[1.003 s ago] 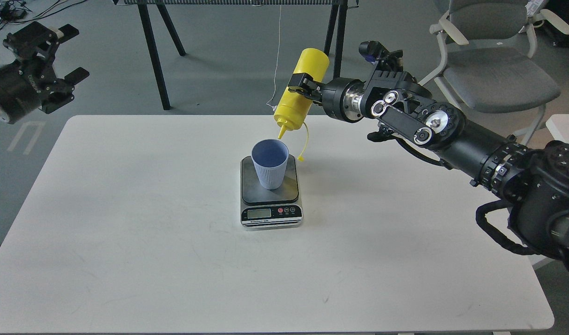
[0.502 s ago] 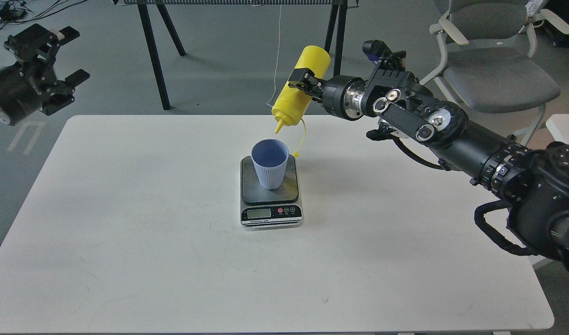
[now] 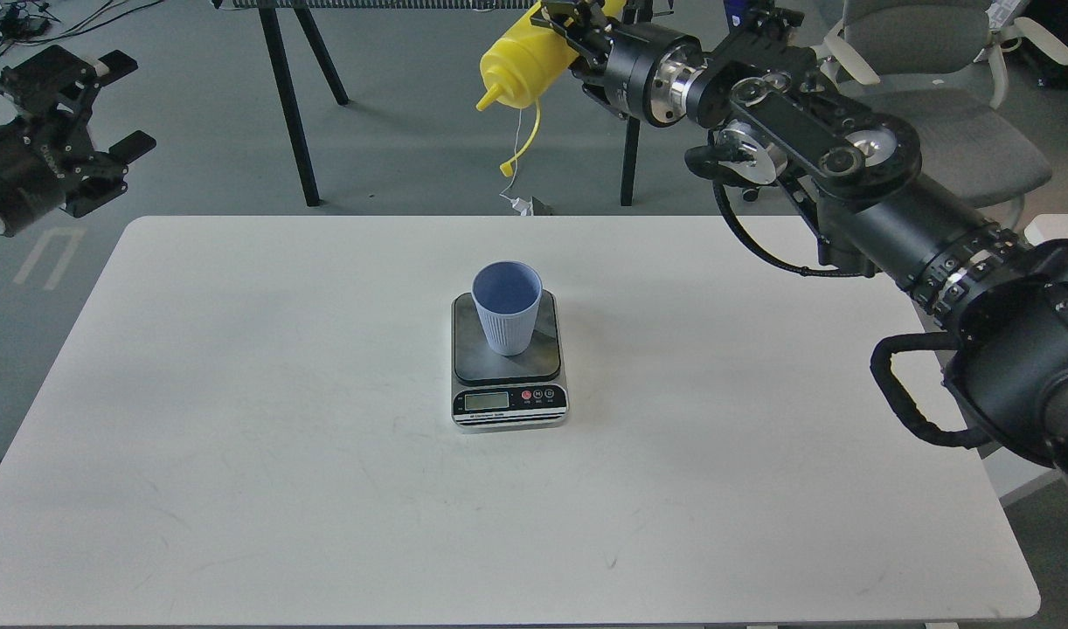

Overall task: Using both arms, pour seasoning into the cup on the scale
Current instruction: 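Raise the yellow bottle upright away from the cup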

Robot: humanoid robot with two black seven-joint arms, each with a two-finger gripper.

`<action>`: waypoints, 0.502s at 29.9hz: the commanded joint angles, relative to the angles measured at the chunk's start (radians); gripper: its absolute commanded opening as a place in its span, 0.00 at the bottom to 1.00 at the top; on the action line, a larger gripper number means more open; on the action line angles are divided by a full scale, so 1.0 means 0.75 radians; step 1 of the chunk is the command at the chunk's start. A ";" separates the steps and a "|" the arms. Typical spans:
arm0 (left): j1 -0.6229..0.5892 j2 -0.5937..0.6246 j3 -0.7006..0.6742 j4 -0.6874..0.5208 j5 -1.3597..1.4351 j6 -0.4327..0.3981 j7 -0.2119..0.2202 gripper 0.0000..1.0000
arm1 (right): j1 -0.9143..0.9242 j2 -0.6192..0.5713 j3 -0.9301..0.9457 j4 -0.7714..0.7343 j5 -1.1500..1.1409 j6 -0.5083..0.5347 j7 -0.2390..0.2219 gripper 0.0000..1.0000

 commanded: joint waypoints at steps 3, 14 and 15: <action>0.000 -0.003 0.003 0.003 0.000 0.000 0.000 1.00 | 0.010 -0.304 0.141 0.144 0.396 0.027 -0.051 0.16; 0.029 -0.001 0.013 0.005 0.006 0.000 0.000 1.00 | -0.421 -0.848 0.325 0.396 1.333 0.223 -0.069 0.16; 0.031 -0.001 0.015 0.005 0.006 0.000 0.000 1.00 | -0.493 -0.863 0.370 0.396 1.405 0.266 -0.071 0.16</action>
